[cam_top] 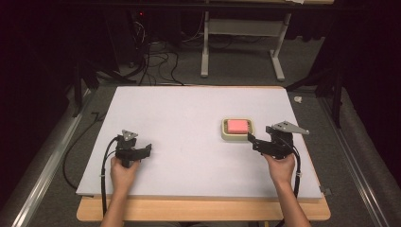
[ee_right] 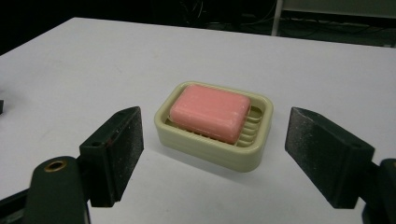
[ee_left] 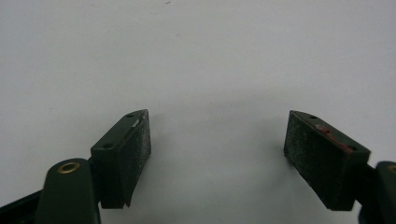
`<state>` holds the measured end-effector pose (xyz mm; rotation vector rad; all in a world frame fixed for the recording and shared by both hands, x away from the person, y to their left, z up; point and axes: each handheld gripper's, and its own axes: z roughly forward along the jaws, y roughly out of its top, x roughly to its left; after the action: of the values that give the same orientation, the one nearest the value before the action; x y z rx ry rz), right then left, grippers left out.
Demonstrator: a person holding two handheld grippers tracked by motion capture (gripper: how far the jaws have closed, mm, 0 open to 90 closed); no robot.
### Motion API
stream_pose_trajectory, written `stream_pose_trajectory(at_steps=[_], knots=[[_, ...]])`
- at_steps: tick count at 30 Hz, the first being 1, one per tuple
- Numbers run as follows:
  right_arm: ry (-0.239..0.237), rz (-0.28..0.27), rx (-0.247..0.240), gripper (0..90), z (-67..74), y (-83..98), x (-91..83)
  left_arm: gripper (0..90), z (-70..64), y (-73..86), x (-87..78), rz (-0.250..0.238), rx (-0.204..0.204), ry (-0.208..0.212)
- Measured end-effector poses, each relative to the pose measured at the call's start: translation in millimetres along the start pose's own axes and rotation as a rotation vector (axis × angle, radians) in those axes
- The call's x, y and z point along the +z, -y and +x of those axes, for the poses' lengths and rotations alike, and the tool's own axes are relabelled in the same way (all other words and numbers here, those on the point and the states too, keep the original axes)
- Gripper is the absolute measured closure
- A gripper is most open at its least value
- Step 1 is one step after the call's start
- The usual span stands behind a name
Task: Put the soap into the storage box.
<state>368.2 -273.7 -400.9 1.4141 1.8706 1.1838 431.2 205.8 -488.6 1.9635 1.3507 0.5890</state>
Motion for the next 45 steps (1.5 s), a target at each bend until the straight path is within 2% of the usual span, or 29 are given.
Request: stream_pose_trajectory(at_steps=[18, 45], knots=[[-0.014, -0.008, 0.01, 20.9, -5.6, 18.6, -12.5, 23.5, 0.0, 0.0, 0.0, 0.0, 0.0, 0.0], [-0.025, 0.024, 0.02, 24.7, -8.1, 45.0, -10.0, 23.5, 0.0, 0.0, 0.0, 0.0, 0.0, 0.0]])
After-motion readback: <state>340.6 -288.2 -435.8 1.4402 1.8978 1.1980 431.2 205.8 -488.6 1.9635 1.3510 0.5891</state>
